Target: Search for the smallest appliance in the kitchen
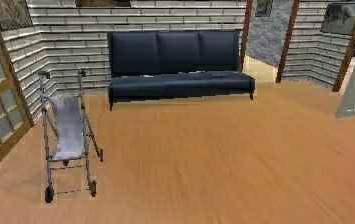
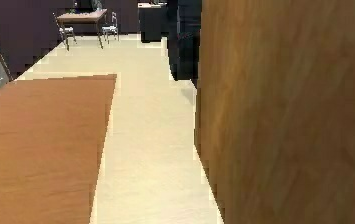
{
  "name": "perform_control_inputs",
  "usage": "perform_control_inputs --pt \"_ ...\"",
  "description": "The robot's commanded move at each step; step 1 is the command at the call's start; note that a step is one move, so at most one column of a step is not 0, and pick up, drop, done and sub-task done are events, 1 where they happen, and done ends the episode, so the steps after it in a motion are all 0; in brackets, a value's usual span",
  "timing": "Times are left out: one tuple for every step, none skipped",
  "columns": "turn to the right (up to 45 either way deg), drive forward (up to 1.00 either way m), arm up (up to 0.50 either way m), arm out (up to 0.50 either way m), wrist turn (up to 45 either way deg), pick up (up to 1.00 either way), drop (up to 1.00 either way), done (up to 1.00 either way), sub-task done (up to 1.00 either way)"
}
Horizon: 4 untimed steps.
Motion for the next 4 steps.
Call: perform_control_inputs --pt "42.0 0.00 0.00 0.00 0.0 0.00 0.00 0.00 0.00" --pt "0.0 0.10 0.00 0.00 0.0 0.00 0.00 0.00 0.00" --pt "33.0 0.00 0.00 0.00 0.0 0.00 0.00 0.00 0.00" --pt "3.0 0.00 0.00 0.00 0.0 0.00 0.00 0.00 0.00"
